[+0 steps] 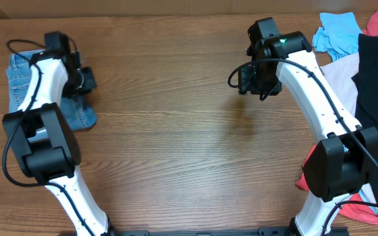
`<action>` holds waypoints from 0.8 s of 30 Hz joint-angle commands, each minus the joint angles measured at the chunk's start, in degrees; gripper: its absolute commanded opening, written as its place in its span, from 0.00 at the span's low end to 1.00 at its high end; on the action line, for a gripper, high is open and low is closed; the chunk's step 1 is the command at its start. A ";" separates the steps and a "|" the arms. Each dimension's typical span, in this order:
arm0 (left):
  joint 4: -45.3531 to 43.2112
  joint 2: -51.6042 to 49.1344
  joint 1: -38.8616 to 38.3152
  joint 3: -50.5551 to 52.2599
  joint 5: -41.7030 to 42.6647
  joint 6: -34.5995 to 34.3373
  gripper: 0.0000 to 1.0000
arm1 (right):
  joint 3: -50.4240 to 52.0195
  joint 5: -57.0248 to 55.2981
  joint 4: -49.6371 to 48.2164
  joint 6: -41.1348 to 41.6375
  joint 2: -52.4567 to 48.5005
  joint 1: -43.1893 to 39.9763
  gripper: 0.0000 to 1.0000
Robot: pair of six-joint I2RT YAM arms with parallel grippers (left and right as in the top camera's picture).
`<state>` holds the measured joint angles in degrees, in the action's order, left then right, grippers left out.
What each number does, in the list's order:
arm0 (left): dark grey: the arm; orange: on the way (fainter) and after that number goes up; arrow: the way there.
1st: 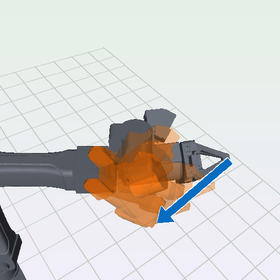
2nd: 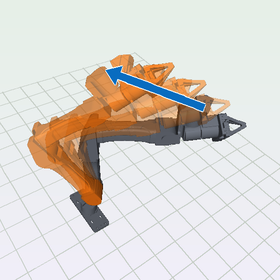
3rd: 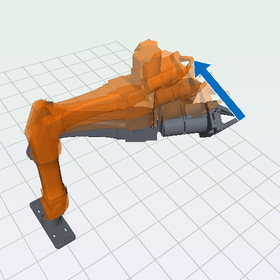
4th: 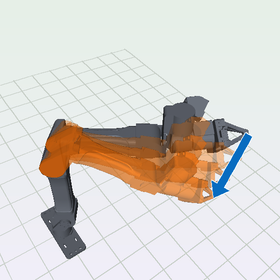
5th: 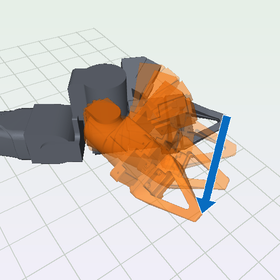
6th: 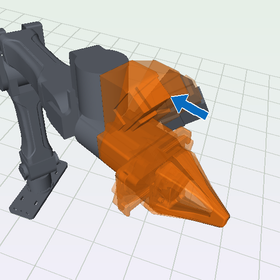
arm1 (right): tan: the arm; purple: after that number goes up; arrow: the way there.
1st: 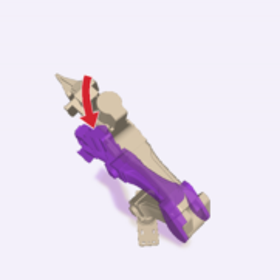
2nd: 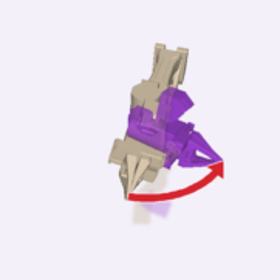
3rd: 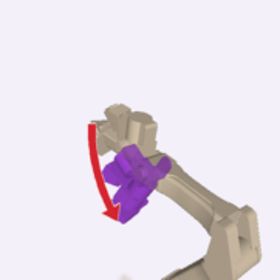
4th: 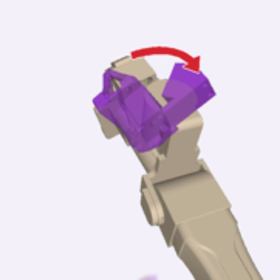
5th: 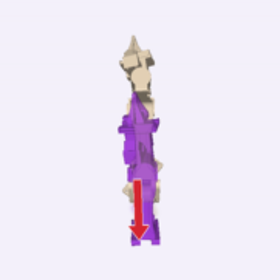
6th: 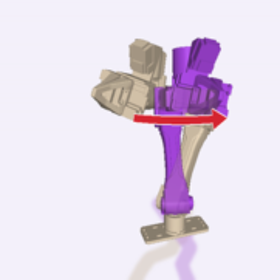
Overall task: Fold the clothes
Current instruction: 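Drag the folded jeans leftward to the table's left edge with left gripper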
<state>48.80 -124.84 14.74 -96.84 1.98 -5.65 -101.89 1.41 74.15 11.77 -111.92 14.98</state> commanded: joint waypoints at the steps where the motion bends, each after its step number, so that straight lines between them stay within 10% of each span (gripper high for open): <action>1: -1.33 -0.50 2.49 2.23 -1.29 0.13 0.16 | -0.50 -0.50 -0.09 0.24 0.37 -0.22 0.57; 20: -2.99 -0.50 11.32 2.93 3.80 4.00 0.19 | -0.50 -0.50 -0.11 0.22 0.37 -0.22 0.57; 24: -2.93 -0.46 10.93 2.71 10.60 7.96 0.39 | -0.50 -0.52 -0.35 0.22 0.37 -0.22 0.57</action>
<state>46.37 -124.84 25.87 -94.19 6.44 -2.39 -101.89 1.23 74.17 11.77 -111.92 14.98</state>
